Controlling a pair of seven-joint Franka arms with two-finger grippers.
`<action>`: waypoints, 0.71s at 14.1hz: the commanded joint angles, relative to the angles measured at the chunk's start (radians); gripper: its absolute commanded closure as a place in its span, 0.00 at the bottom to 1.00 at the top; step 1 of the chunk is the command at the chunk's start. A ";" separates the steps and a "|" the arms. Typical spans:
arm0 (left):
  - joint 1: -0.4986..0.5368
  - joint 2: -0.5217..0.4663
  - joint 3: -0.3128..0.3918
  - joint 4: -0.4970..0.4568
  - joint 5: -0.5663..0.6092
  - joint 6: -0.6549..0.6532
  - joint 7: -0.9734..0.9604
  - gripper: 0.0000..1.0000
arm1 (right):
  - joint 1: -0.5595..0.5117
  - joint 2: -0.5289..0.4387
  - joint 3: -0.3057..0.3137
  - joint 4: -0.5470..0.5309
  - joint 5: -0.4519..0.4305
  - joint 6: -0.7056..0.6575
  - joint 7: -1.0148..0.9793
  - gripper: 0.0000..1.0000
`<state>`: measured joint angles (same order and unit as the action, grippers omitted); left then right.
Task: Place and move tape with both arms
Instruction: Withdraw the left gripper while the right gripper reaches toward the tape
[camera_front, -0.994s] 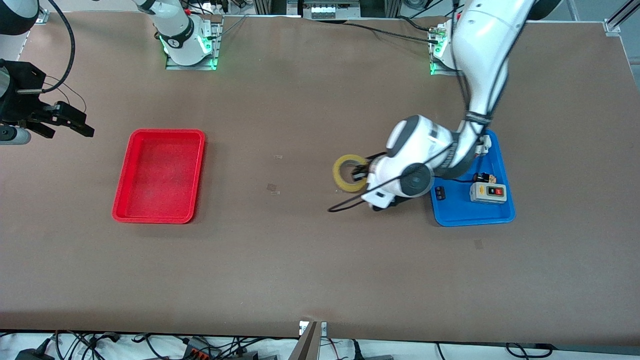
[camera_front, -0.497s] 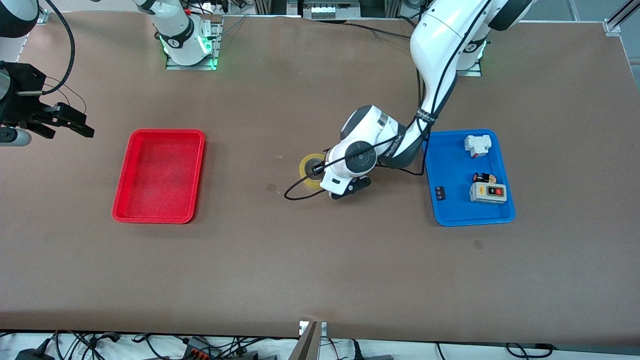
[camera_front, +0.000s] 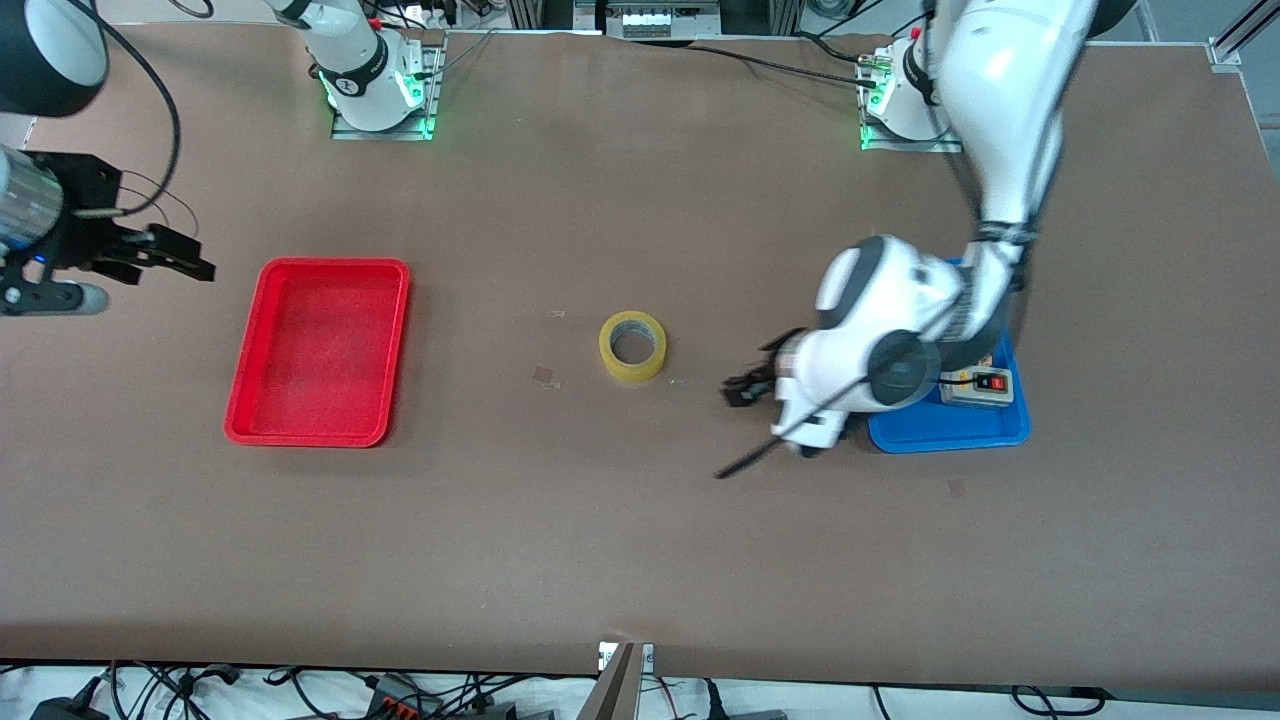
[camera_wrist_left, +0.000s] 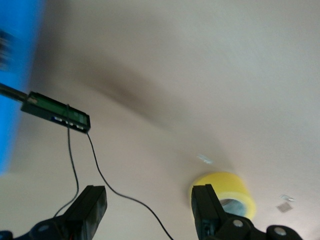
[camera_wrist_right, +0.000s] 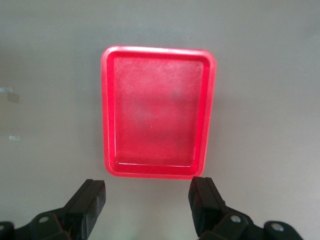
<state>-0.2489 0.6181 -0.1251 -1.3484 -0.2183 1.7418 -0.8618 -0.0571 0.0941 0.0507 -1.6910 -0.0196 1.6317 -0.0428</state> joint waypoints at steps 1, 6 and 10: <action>0.066 -0.107 -0.004 -0.046 0.082 -0.123 0.131 0.00 | 0.011 0.035 0.005 0.021 0.009 -0.010 0.009 0.00; 0.239 -0.321 -0.002 -0.176 0.126 -0.296 0.547 0.00 | 0.220 0.192 0.009 0.024 0.132 0.092 -0.005 0.00; 0.324 -0.510 -0.002 -0.297 0.162 -0.304 0.748 0.00 | 0.417 0.333 0.009 0.025 0.138 0.323 0.188 0.00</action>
<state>0.0513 0.2354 -0.1204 -1.5334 -0.0832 1.4255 -0.2088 0.2917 0.3599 0.0688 -1.6896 0.1037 1.8762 0.0610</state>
